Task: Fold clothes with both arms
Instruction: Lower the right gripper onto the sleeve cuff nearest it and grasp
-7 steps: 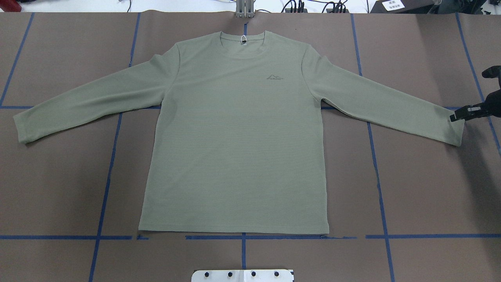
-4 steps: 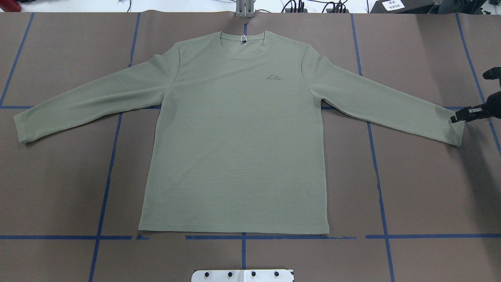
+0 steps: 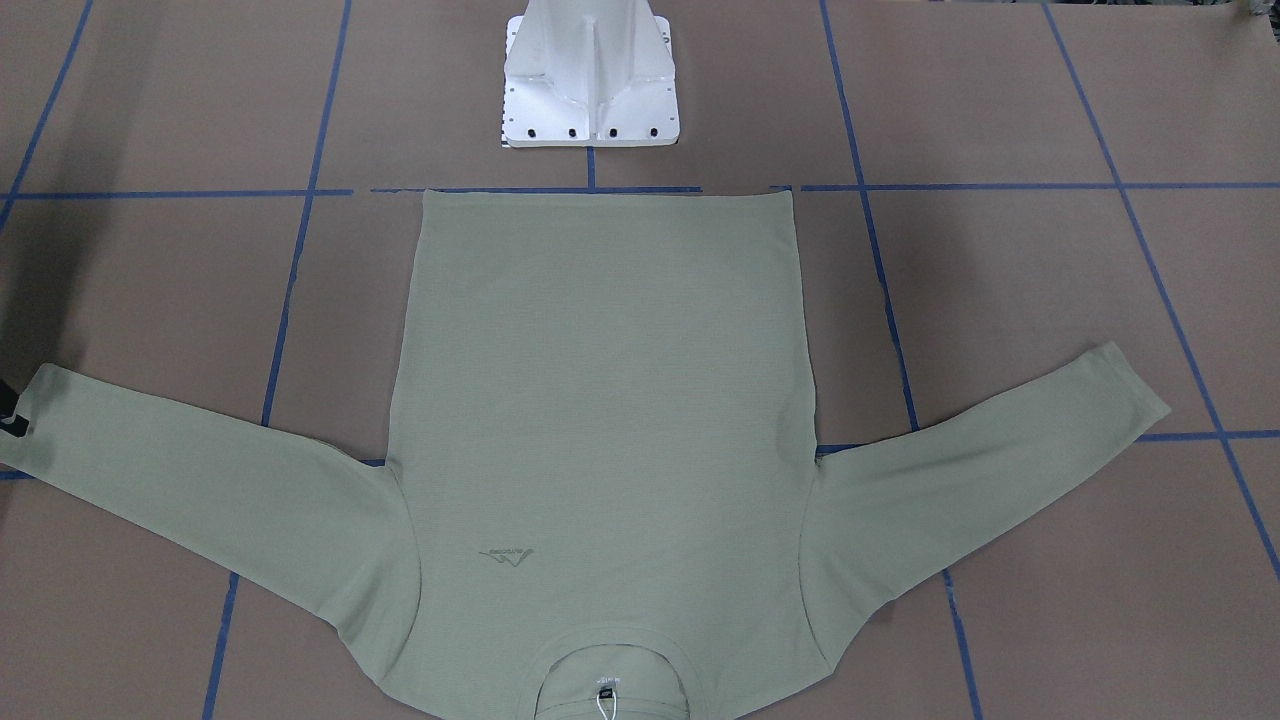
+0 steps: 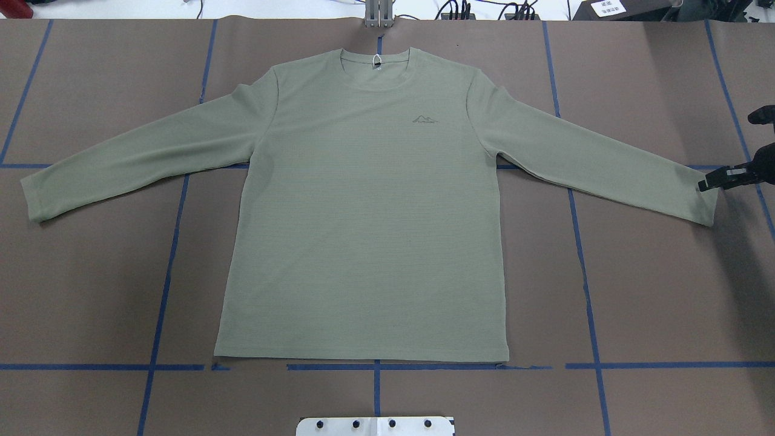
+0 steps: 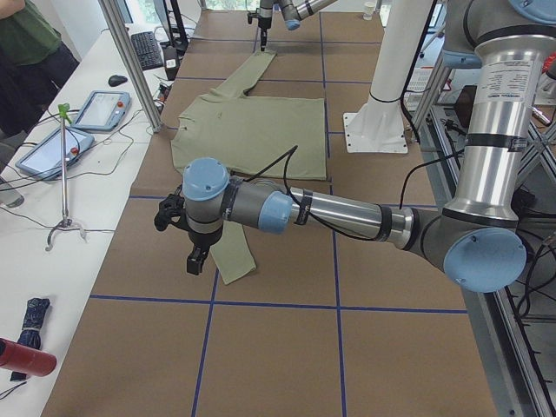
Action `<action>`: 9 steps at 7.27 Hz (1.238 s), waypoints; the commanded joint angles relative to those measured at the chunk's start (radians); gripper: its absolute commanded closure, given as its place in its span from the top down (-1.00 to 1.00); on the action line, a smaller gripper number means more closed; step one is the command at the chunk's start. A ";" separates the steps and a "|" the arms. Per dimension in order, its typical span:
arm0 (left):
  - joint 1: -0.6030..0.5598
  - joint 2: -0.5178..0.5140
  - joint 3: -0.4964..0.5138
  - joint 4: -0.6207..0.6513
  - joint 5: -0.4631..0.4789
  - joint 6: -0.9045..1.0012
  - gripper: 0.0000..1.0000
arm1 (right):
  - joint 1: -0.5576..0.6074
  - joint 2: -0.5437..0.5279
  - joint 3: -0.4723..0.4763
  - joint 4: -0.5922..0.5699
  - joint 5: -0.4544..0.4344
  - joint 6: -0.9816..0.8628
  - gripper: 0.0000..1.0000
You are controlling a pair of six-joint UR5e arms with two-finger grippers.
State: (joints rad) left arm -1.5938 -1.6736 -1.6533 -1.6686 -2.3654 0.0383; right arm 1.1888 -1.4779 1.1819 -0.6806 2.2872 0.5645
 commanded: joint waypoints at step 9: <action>0.000 0.000 0.000 0.000 0.000 0.000 1.00 | 0.015 0.014 0.152 -0.134 0.015 0.043 -1.00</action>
State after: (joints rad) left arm -1.5938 -1.6736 -1.6538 -1.6690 -2.3664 0.0383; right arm 1.1970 -1.4644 1.2489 -0.7266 2.2994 0.5812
